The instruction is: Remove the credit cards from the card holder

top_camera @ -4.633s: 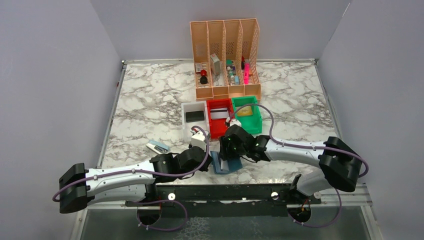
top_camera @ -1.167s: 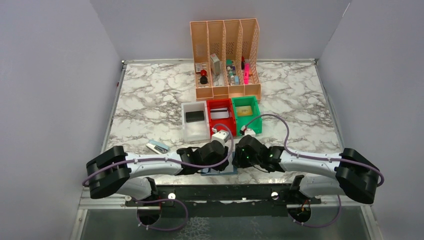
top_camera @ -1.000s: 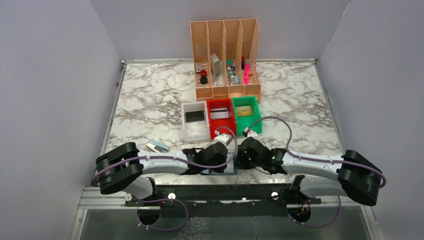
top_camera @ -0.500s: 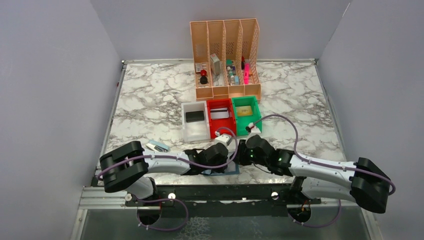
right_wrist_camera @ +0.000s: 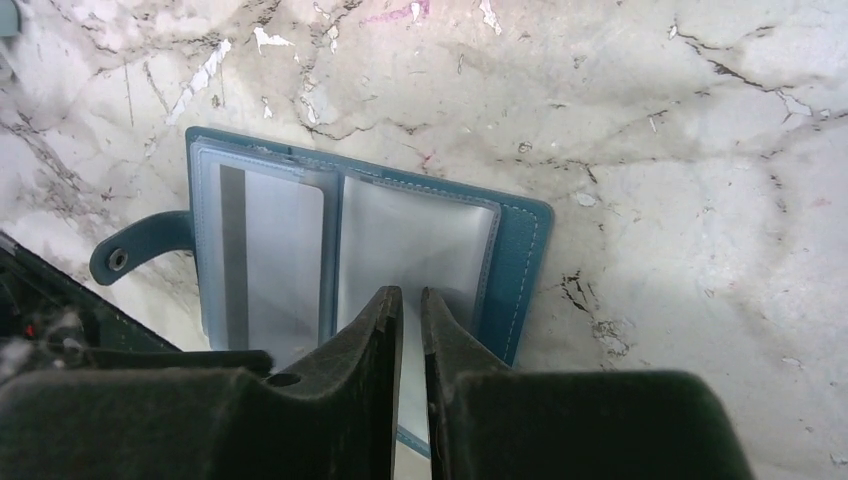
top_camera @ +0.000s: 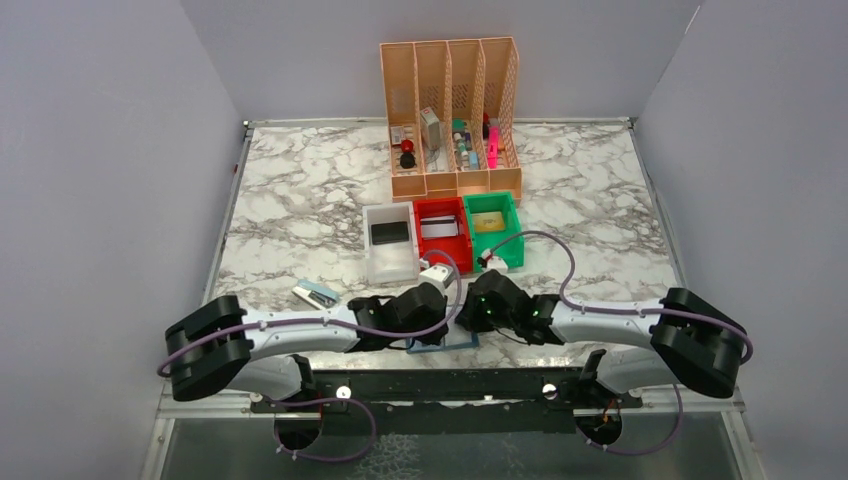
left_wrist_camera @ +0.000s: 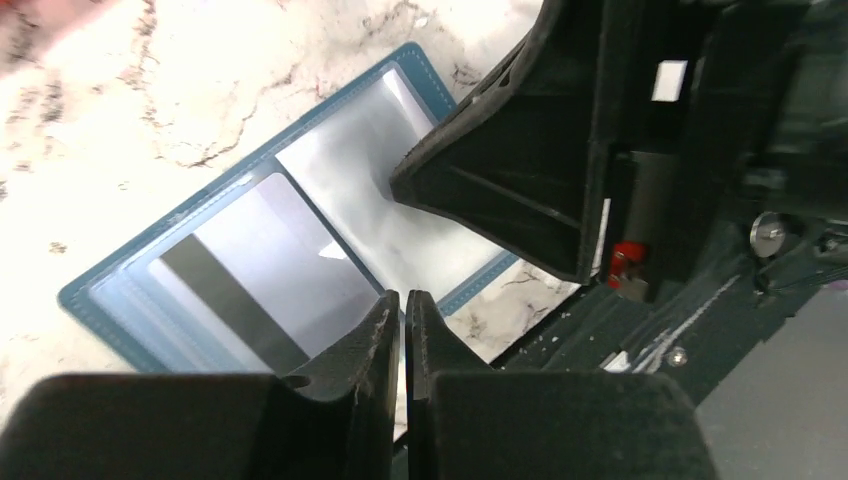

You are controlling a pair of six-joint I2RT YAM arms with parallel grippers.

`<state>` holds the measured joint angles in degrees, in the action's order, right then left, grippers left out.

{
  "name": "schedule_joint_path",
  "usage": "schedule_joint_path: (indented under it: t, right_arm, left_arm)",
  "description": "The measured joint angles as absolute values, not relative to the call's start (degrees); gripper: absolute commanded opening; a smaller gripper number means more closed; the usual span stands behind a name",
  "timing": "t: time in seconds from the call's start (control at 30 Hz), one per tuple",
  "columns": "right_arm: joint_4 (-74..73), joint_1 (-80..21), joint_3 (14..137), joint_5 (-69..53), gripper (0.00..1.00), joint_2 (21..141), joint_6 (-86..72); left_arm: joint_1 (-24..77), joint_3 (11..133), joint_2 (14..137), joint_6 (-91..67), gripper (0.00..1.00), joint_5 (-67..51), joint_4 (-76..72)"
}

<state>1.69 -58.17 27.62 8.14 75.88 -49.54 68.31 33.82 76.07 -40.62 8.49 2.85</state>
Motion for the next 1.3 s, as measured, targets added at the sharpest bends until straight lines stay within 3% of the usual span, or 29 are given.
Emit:
schedule_joint_path:
  t: [0.1, 0.3, 0.87, 1.13, 1.3]
  right_arm:
    - [3.46, -58.17, 26.06, 8.03, 0.22, 74.78, -49.6]
    - [4.64, -58.17, 24.36, 7.07, 0.26, 72.31, -49.47]
    - [13.8, -58.17, 25.21, -2.57, 0.34, 79.37, -49.52]
    - [17.17, -58.17, 25.34, -3.79, 0.32, 81.97, -50.78]
    - [19.25, -58.17, 25.1, -4.43, 0.22, 83.05, -52.16]
  left_arm:
    - [68.31, 33.85, 71.77, -40.36, 0.22, 9.89, 5.52]
    - [68.31, 33.28, 68.23, -40.4, 0.25, 14.2, 10.57]
    - [68.31, 27.86, 68.01, -43.51, 0.23, 16.58, 12.38]
    - [68.29, 27.05, 67.59, -43.86, 0.19, 16.58, 11.33]
    - [68.25, 26.76, 67.35, -43.92, 0.17, 16.58, 10.96]
